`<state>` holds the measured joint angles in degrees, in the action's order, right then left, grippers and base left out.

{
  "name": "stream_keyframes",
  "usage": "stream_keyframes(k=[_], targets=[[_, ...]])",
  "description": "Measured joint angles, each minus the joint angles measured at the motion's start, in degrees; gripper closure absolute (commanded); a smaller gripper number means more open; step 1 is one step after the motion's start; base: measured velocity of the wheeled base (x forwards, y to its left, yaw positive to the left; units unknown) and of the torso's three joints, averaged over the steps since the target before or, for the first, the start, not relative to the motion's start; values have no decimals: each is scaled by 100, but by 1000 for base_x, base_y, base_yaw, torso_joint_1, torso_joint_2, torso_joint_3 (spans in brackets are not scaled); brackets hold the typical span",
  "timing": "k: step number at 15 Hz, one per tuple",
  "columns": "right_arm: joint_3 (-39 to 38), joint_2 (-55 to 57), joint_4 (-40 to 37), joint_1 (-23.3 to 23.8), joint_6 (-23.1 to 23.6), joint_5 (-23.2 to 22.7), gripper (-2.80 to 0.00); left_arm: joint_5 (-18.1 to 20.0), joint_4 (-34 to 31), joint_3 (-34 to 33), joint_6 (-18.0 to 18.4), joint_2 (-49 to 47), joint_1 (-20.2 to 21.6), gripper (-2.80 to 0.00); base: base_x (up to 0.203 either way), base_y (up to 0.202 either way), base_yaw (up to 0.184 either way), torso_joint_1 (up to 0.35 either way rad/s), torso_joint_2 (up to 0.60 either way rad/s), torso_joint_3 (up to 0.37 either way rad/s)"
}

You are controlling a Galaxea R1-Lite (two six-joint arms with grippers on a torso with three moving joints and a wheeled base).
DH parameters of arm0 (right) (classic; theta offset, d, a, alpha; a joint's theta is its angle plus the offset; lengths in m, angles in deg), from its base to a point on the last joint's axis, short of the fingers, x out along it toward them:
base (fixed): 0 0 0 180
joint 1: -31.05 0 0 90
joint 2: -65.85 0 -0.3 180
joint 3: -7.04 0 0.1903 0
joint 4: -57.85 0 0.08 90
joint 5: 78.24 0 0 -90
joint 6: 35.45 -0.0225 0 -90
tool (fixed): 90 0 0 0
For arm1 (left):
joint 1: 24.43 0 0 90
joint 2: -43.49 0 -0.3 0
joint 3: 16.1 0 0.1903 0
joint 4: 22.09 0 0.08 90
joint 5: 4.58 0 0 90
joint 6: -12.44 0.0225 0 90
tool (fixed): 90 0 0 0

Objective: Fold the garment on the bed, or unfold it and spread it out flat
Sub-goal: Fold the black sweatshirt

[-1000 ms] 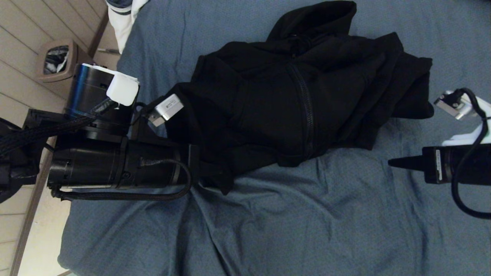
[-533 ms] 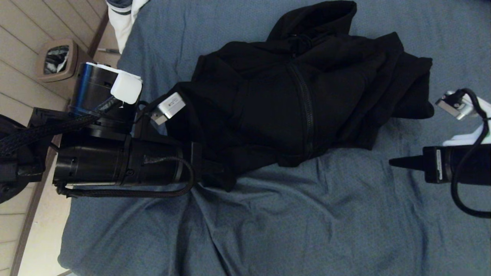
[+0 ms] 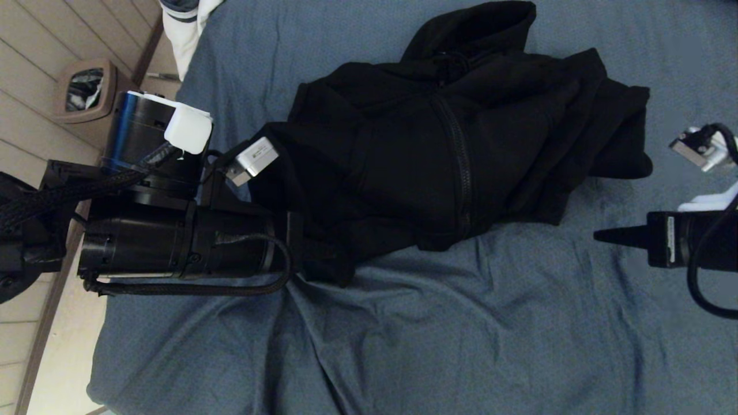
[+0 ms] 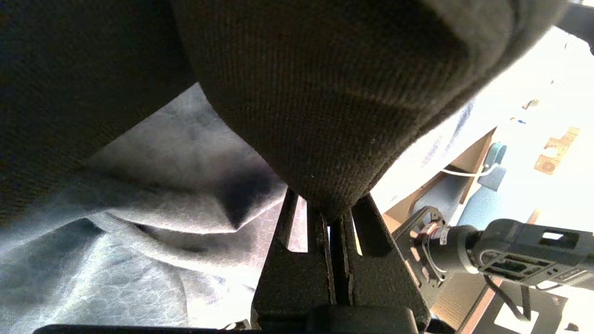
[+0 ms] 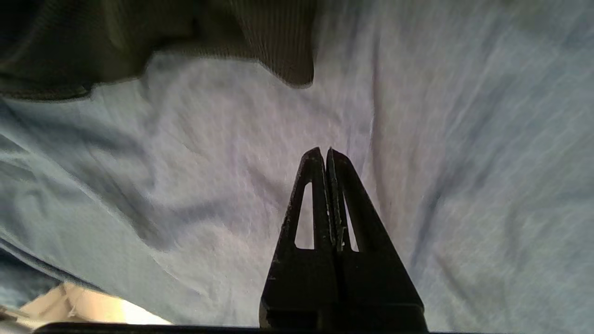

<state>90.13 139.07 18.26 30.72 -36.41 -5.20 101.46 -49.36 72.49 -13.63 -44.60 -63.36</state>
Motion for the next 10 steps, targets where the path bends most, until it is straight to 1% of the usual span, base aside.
stream_keyframes(k=[5, 10], targets=[[67, -32, -2, 112, 4, -13, 0, 5, -4, 32, -4, 15, 0, 0, 0, 0, 0, 0, 0, 0], [105, -10, -2, 129, 2, -23, 0, 3, -11, 29, -6, 42, 0, 0, 0, 0, 0, 0, 0, 0]])
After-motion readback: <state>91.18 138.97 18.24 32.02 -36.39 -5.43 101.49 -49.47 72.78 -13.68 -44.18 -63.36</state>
